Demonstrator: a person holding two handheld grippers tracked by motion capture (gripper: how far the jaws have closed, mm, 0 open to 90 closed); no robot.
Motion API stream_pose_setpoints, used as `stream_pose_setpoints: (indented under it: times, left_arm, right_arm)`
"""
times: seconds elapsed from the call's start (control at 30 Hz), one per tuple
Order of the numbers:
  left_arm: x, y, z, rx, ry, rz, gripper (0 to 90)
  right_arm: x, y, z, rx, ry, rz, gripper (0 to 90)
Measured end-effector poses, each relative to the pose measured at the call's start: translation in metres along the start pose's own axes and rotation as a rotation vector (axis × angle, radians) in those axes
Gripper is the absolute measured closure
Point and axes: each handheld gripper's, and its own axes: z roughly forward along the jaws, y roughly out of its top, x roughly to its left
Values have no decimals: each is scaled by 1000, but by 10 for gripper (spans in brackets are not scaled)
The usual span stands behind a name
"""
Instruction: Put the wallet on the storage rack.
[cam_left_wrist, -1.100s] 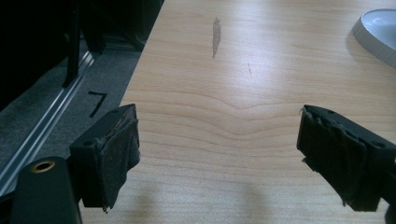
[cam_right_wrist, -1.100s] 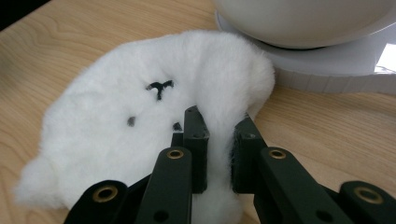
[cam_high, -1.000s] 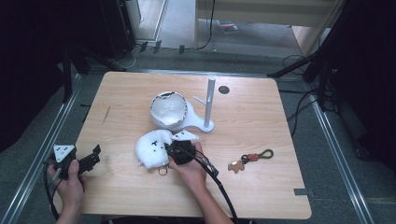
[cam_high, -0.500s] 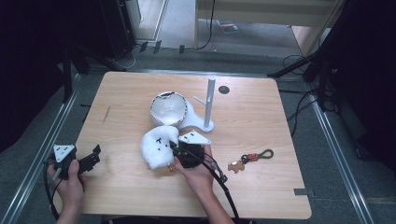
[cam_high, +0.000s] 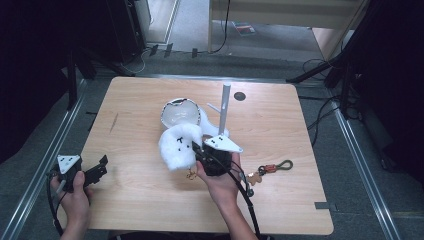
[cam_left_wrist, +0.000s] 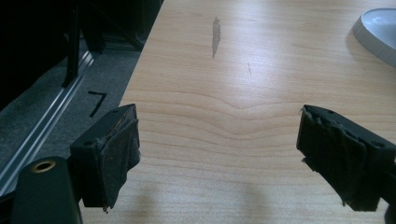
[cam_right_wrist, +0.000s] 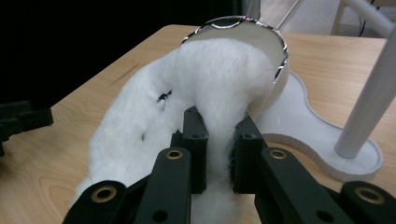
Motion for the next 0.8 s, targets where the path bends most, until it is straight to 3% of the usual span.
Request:
stream_pose_setpoints:
  times: [0.47, 0.63, 0.8]
  left_arm:
    - [0, 0, 0, 1, -1, -3, 138]
    - [0, 0, 0, 1, -1, -5, 138]
    - [1, 0, 0, 2, -5, -7, 138]
  right_arm:
    - [-4, 23, -7, -50, -69, 21, 799]
    - [-3, 29, -6, -59, -88, 10, 799]
    - [-3, 38, 1, -64, -135, -1, 797]
